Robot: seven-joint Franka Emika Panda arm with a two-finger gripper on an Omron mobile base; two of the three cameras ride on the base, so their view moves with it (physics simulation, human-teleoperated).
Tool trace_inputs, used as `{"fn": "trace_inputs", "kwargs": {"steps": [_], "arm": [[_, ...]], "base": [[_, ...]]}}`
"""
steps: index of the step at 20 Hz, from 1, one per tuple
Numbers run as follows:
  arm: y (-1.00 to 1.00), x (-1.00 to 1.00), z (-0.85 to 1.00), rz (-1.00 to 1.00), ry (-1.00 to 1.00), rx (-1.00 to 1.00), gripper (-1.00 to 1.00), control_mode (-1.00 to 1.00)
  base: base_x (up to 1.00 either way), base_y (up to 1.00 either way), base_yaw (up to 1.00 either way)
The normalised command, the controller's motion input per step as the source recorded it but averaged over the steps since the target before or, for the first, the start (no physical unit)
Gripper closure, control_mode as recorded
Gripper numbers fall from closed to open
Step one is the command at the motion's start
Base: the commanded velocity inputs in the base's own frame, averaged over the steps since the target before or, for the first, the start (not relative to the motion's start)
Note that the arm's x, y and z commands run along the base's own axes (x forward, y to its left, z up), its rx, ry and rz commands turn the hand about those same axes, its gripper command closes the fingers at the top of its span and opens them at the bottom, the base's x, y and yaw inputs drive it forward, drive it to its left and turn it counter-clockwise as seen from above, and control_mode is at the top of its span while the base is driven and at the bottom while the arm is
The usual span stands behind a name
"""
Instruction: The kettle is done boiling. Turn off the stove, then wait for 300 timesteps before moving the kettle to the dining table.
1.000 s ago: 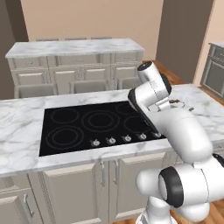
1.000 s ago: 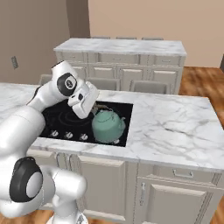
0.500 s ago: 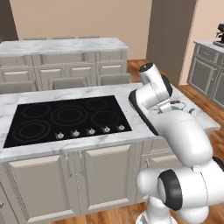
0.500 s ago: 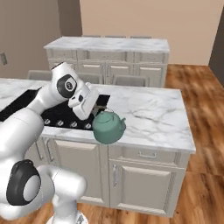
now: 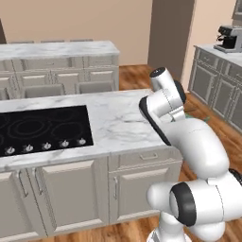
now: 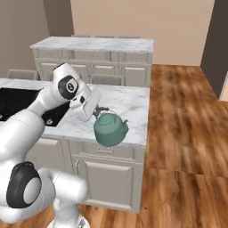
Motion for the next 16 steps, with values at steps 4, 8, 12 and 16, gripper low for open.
{"fn": "trace_inputs", "kwargs": {"steps": [4,8,12,16], "arm": [[0.00,0.00,0.00,0.00,0.00,0.00,1.00,1.00],[0.00,0.00,0.00,0.00,0.00,0.00,1.00,1.00],[0.00,0.00,0.00,0.00,0.00,0.00,1.00,1.00],[0.00,0.00,0.00,0.00,0.00,0.00,1.00,1.00]], "base": [[-0.02,-1.00,0.08],[-0.02,-1.00,0.11],[0.13,-1.00,0.14],[0.33,-1.00,0.17]]}}
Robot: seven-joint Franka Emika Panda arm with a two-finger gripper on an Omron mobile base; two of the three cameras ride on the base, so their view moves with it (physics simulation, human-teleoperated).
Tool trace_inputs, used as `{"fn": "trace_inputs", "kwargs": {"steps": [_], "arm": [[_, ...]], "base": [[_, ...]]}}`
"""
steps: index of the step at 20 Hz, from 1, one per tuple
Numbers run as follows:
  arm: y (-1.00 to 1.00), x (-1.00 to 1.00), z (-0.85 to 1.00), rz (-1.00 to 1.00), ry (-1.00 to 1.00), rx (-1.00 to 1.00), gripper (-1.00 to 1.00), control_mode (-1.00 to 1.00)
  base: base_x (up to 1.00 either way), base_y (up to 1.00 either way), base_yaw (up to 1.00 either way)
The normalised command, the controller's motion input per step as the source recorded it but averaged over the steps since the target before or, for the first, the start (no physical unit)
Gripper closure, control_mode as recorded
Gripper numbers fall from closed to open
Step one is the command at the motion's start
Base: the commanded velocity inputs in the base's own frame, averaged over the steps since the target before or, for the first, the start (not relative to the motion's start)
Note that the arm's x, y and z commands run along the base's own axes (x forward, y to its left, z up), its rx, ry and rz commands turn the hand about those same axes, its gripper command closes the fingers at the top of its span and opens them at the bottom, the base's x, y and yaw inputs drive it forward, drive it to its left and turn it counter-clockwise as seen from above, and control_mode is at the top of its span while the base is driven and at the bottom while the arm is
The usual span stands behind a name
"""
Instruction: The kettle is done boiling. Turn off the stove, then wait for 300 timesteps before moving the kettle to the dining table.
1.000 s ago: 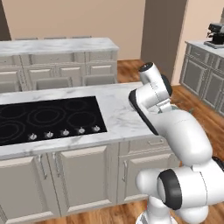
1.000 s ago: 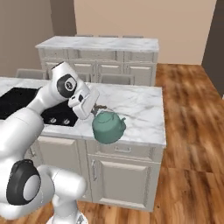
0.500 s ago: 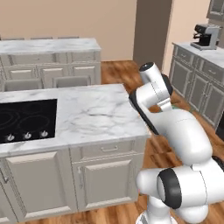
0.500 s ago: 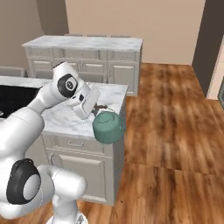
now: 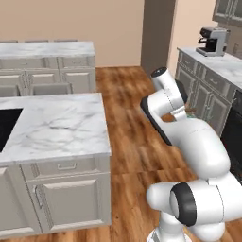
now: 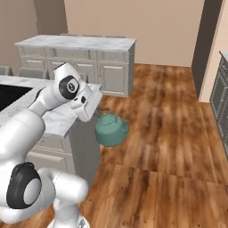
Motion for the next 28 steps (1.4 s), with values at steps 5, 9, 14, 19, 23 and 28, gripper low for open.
{"fn": "trace_inputs", "kwargs": {"steps": [5,9,14,19,23,28], "arm": [[0.00,0.00,0.00,0.00,0.00,0.00,1.00,1.00],[0.00,0.00,0.00,0.00,0.00,0.00,1.00,1.00],[0.00,0.00,0.00,0.00,0.00,0.00,1.00,1.00],[0.00,0.00,0.00,0.00,0.00,0.00,1.00,1.00],[0.00,0.00,0.00,0.00,0.00,0.00,1.00,1.00],[0.00,0.00,0.00,0.00,0.00,0.00,1.00,1.00]], "base": [[0.48,-0.95,0.20],[0.84,-0.74,0.20],[0.99,-0.60,0.15],[1.00,-0.50,0.11],[1.00,-0.45,0.10],[1.00,-0.50,0.12]]}}
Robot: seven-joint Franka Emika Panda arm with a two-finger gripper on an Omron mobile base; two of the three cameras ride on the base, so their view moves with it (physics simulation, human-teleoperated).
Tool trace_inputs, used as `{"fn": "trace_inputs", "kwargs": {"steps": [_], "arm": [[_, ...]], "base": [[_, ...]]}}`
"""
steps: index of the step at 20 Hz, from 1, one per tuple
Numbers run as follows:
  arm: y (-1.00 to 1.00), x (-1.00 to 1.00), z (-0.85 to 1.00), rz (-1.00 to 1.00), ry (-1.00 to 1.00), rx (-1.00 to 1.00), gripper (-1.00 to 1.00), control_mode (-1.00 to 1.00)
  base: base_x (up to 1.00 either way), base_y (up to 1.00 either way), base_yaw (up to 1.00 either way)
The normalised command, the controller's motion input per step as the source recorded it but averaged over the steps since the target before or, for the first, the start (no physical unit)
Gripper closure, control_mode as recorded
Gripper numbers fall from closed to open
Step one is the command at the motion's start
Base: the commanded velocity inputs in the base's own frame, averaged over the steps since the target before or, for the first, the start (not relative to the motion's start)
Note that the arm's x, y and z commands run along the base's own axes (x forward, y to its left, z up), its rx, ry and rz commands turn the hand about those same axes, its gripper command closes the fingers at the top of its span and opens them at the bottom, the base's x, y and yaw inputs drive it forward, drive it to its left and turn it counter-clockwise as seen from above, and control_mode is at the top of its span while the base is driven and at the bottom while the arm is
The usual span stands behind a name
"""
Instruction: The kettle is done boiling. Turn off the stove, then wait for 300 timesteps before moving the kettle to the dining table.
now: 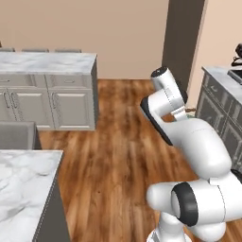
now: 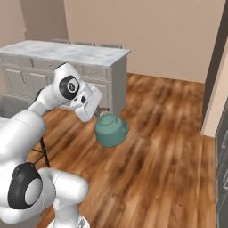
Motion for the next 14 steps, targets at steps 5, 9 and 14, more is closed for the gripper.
{"fn": "trace_inputs", "kwargs": {"steps": [5,9,14], "arm": [[0.00,0.00,0.00,0.00,0.00,0.00,1.00,1.00],[0.00,0.00,0.00,0.00,0.00,0.00,1.00,1.00],[0.00,0.00,0.00,0.00,0.00,0.00,1.00,1.00]], "base": [[0.97,-0.57,0.18],[0.98,-0.55,0.23],[0.98,-0.50,0.23]]}}
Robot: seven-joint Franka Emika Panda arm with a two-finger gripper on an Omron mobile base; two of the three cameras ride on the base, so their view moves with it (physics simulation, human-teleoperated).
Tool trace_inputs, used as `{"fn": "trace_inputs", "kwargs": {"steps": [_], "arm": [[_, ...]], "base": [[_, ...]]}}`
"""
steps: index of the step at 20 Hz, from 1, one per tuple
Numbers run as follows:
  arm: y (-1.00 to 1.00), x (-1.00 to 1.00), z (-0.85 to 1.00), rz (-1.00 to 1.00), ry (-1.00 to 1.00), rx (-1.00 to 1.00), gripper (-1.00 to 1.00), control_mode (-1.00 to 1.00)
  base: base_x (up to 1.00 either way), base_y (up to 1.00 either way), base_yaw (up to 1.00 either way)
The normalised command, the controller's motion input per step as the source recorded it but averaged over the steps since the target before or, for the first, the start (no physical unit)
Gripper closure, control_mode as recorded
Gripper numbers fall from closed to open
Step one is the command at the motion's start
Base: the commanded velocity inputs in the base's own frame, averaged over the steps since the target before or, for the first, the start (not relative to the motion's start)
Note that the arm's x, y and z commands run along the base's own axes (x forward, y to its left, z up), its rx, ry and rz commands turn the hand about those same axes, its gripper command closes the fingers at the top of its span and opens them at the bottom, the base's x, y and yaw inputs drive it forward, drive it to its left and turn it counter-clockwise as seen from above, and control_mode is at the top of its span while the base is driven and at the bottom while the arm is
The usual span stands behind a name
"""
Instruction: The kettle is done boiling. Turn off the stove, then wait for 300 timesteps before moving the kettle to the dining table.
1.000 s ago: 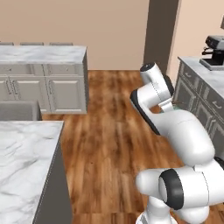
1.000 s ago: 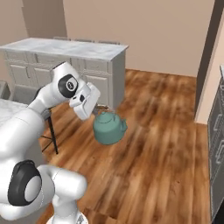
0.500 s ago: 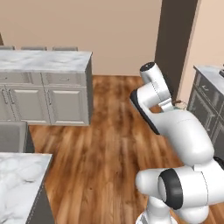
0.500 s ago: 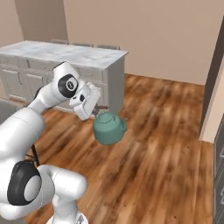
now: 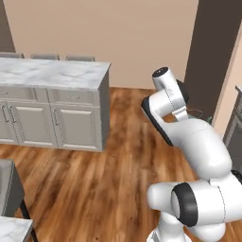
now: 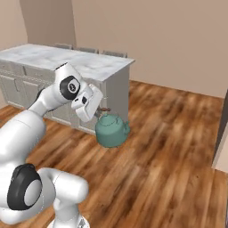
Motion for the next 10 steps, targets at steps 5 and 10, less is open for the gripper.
{"fn": "trace_inputs", "kwargs": {"steps": [5,10], "arm": [[0.00,0.00,0.00,0.00,0.00,0.00,1.00,1.00],[0.00,0.00,0.00,0.00,0.00,0.00,1.00,1.00]], "base": [[0.94,-0.49,0.22],[0.90,-0.50,0.22]]}}
